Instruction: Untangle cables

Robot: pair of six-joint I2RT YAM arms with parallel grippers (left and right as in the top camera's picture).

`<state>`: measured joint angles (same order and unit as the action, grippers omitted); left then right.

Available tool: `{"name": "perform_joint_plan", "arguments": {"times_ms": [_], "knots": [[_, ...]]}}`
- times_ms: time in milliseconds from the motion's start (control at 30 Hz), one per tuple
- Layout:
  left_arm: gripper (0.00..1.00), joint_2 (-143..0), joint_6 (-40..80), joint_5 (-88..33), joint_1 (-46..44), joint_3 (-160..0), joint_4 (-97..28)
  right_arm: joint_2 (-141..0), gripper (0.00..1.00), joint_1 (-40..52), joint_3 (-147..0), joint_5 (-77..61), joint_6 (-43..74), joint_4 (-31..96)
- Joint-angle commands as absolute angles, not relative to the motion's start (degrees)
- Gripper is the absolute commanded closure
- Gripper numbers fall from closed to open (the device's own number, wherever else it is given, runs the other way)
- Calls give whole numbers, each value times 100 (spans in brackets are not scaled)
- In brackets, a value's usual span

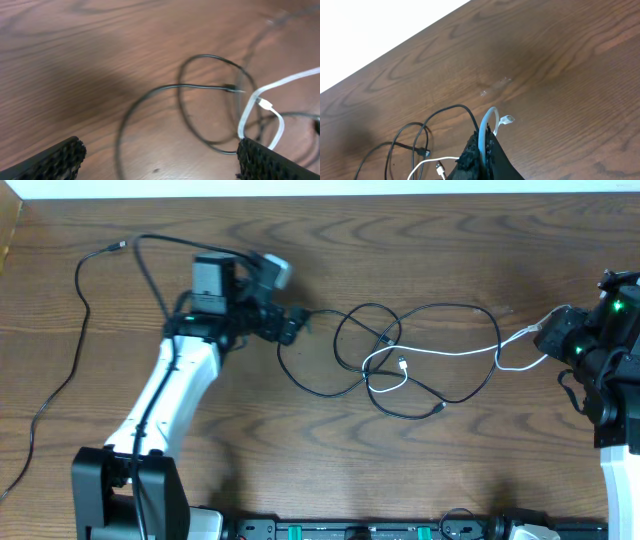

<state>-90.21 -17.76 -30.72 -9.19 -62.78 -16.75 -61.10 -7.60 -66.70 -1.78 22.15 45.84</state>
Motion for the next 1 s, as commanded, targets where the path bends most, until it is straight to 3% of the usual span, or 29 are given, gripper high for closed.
{"name": "perform_joint_plan", "arguments": {"times_ms": [0,500,967], "knots": [[2,-9089,-2106,-3063,-1382,-6274,-1708,-6119,99,-779,-6696,-211,2265,4600],[2,-9712,-2832,-3063,-2641,-6274,-1706,-6119,99,-779,-6696,-591,2263,4589],[1,-10261,-2829,-3063,-2709,-6274,-1706,-6119,99,-779,-6696,-3046,2630,3395]]}}
